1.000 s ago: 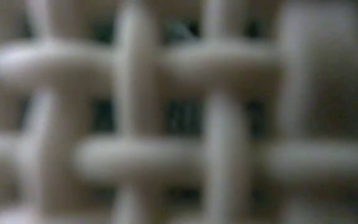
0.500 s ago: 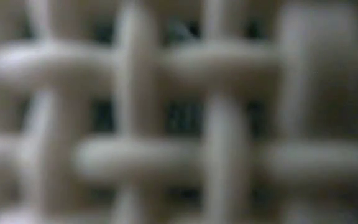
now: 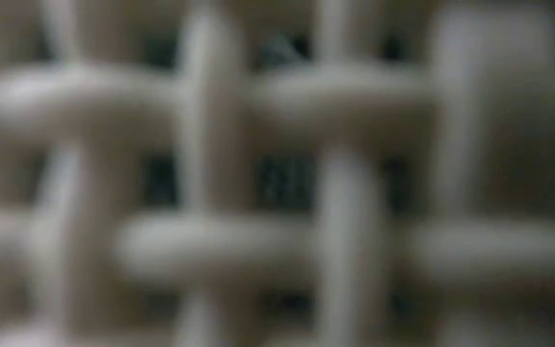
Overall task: Sort clothes
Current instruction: Return to Home Position
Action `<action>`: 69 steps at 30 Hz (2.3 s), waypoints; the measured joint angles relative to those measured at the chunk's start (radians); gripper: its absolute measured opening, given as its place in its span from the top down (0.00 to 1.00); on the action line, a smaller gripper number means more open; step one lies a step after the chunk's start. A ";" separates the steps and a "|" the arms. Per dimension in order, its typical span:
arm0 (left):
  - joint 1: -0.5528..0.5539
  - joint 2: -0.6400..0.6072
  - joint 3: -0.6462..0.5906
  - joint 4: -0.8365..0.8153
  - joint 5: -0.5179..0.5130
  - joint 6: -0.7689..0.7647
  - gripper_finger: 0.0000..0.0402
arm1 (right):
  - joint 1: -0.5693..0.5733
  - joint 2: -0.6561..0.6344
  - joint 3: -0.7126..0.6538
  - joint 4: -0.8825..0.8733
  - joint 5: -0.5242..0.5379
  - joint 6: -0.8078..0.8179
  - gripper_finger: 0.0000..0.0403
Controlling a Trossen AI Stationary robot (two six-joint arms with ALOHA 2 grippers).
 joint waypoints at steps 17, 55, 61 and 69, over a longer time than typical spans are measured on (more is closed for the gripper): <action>0.002 0.015 -0.158 -0.005 -0.058 0.012 1.00 | -0.188 -0.667 -0.604 0.046 -0.069 -0.057 1.00; 0.002 -0.357 -0.502 0.057 0.086 -0.006 1.00 | -0.098 -1.008 -0.948 0.036 -0.081 -0.130 1.00; 0.003 -0.357 -0.503 0.057 0.094 0.032 1.00 | -0.099 -1.008 -0.949 0.037 -0.081 -0.127 1.00; 0.003 -0.357 -0.505 0.056 0.095 -0.037 1.00 | -0.101 -1.006 -0.949 0.032 -0.080 0.209 0.99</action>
